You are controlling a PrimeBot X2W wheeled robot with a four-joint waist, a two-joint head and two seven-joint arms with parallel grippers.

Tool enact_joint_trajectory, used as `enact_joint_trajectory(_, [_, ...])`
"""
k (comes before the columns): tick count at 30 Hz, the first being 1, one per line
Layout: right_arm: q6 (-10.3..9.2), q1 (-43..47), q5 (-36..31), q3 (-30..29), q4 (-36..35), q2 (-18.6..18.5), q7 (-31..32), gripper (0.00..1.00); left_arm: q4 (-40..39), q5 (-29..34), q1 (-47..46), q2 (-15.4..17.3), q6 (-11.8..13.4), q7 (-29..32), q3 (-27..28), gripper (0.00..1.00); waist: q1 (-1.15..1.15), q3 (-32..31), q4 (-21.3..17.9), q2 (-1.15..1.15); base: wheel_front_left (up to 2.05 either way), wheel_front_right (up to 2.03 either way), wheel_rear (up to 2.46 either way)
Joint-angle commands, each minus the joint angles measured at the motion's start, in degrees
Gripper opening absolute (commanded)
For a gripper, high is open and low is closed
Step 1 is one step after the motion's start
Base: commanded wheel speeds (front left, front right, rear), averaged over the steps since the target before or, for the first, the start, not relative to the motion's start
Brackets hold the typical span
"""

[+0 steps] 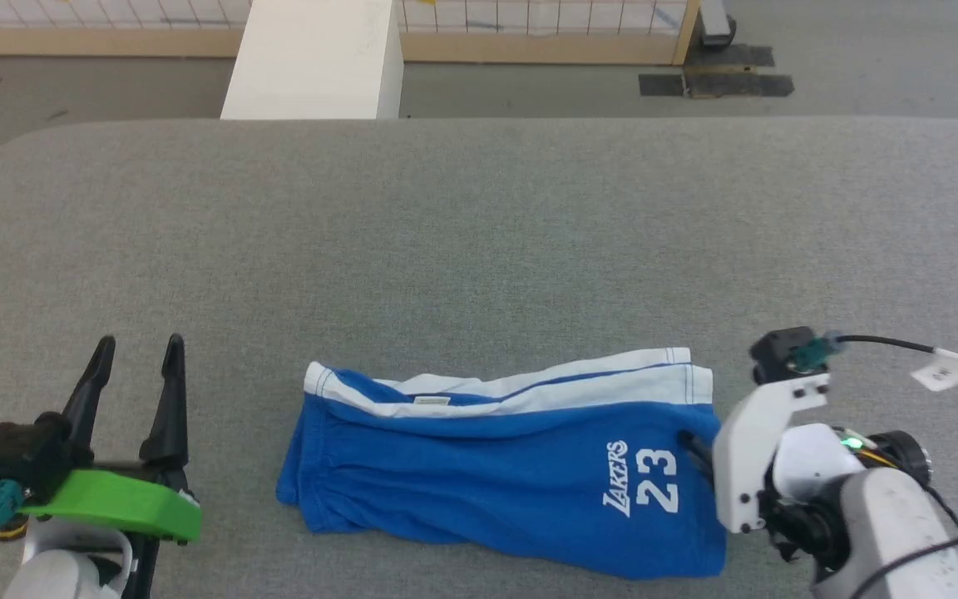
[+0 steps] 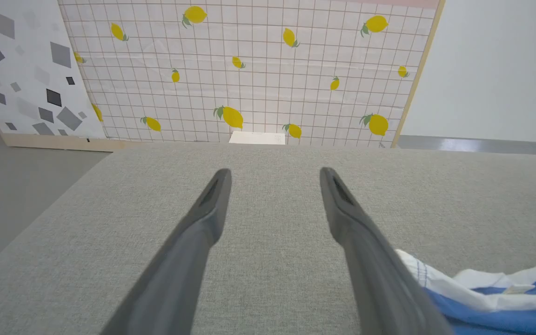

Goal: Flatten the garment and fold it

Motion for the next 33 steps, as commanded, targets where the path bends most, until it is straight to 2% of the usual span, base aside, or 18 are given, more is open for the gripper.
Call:
enact_joint_trajectory(1, [-0.09, -1.25, -0.55, 0.75, 1.23, 0.02, 0.43, 1.0, -0.73, 1.95, -1.45, -0.6, -0.54, -0.46, 0.62, 1.0, 0.0, 1.06, 0.61, 0.0, 0.0, 0.0, 0.0])
enact_joint_trajectory(8, [-0.09, -3.84, -4.1, 5.35, 7.35, 0.02, 2.76, 1.0, -2.36, 8.73, -1.74, -4.63, -2.73, -0.5, 3.31, 1.0, 0.0, 2.4, 1.66, 0.0, 0.0, 0.0, 0.0])
enact_joint_trajectory(9, [-0.09, -3.99, -3.85, 5.63, 8.12, 0.02, 2.99, 0.94, -2.55, 9.23, -1.73, -5.2, -2.97, -0.5, 3.71, 1.0, 0.0, 2.5, 1.74, 0.0, 0.0, 0.0, 0.0])
enact_joint_trajectory(11, [-0.09, -4.36, -3.71, 5.81, 9.15, 0.02, 3.02, 0.0, -2.79, 10.01, -1.71, -5.98, -3.32, -0.5, 4.31, 1.0, 0.0, 2.62, 1.83, 0.0, 0.0, 0.0, 0.0])
enact_joint_trajectory(16, [-0.09, -4.78, -4.09, 1.27, 9.82, 0.02, 1.99, 0.0, -2.96, 11.27, -1.33, -7.25, -3.8, -0.5, 5.56, 1.0, 0.0, 2.04, 1.56, 0.0, 0.0, 0.0, 0.0])
enact_joint_trajectory(20, [-0.09, -4.47, -8.15, -6.09, 8.41, -0.06, 2.32, 0.0, -3.29, 12.11, -0.81, -7.81, -3.94, -0.51, 6.3, 1.0, 0.0, 1.4, 1.06, 0.0, 0.0, 0.0, 0.0])
enact_joint_trajectory(25, [-0.09, -4.17, -13.39, -14.05, 5.83, -2.59, 5.07, 0.0, -3.6, 12.61, -0.36, -8.51, -4.01, -0.51, 6.81, 1.0, 0.0, 0.7, 0.73, 0.0, 0.0, 0.0, 0.0])
enact_joint_trajectory(30, [-0.09, -3.85, -14.89, -14.01, 2.27, -4.13, 9.62, 0.0, -3.38, 12.45, 0.07, -8.65, -4.03, -0.51, 6.3, 1.0, 0.0, -0.44, 0.52, 0.0, 0.0, 0.0, 0.0])
enact_joint_trajectory(33, [-0.09, -3.09, -13.65, -9.65, -2.9, -5.14, 14.78, 0.0, -3.49, 12.47, 0.42, -8.88, -4.03, -0.51, 6.19, 1.0, 0.0, -1.45, 0.48, 0.0, 0.0, 0.0, 0.0])
